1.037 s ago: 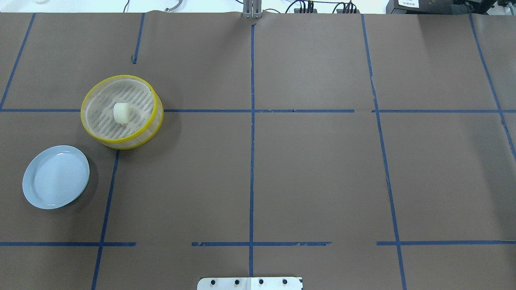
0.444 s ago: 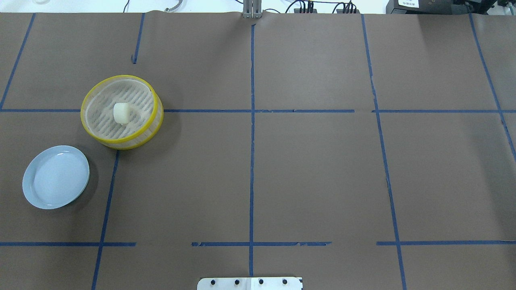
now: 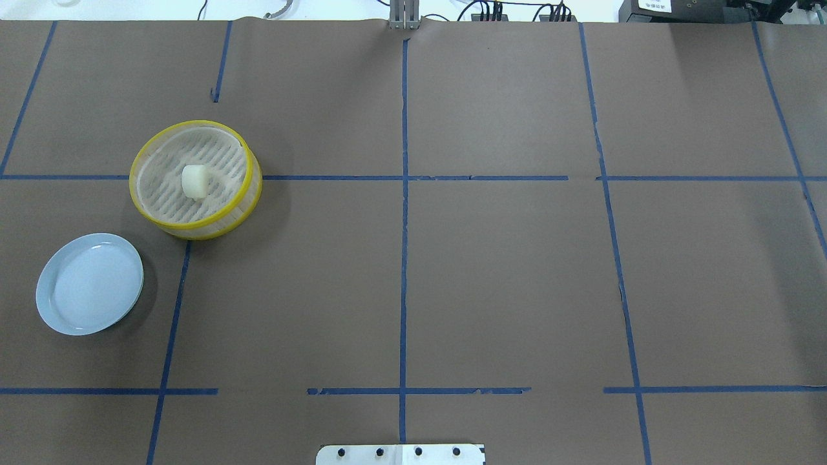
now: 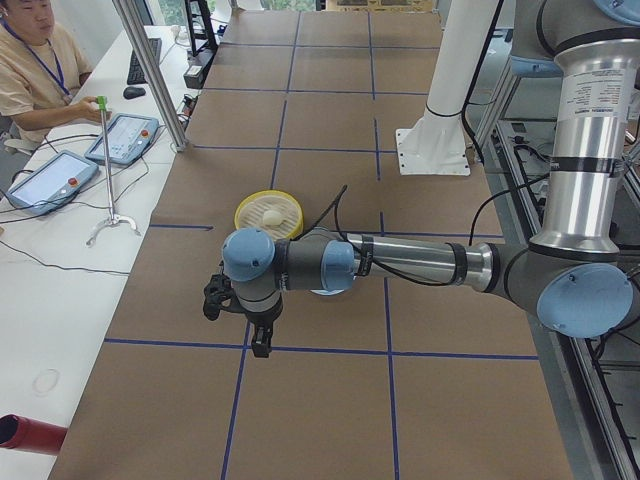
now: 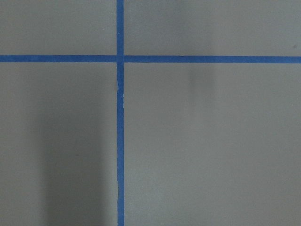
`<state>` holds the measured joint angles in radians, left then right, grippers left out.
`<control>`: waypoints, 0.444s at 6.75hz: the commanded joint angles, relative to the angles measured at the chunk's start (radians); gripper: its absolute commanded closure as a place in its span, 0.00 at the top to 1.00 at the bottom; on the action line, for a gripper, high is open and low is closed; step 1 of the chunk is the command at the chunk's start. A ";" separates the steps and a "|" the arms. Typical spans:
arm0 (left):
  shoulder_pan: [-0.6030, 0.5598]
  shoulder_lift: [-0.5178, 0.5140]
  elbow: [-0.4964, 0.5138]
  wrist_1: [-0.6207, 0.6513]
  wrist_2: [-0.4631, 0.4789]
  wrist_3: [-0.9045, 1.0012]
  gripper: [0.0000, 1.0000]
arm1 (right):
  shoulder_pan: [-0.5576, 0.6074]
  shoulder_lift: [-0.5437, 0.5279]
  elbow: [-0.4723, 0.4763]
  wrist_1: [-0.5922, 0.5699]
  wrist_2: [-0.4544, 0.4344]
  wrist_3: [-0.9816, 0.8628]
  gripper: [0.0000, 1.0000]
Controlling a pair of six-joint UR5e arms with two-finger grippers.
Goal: Place bun in steamer
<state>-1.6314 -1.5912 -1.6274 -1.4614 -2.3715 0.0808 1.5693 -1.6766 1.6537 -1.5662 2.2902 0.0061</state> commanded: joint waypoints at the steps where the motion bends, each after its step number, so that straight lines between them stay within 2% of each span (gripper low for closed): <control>1: 0.001 0.081 -0.024 -0.016 0.005 0.005 1.00 | 0.000 0.000 0.000 0.000 0.000 0.000 1.00; 3: 0.001 0.083 -0.028 -0.068 0.011 -0.001 1.00 | 0.000 0.000 0.000 0.000 0.000 0.000 1.00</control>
<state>-1.6307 -1.5149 -1.6467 -1.5093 -2.3638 0.0831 1.5693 -1.6767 1.6536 -1.5662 2.2902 0.0061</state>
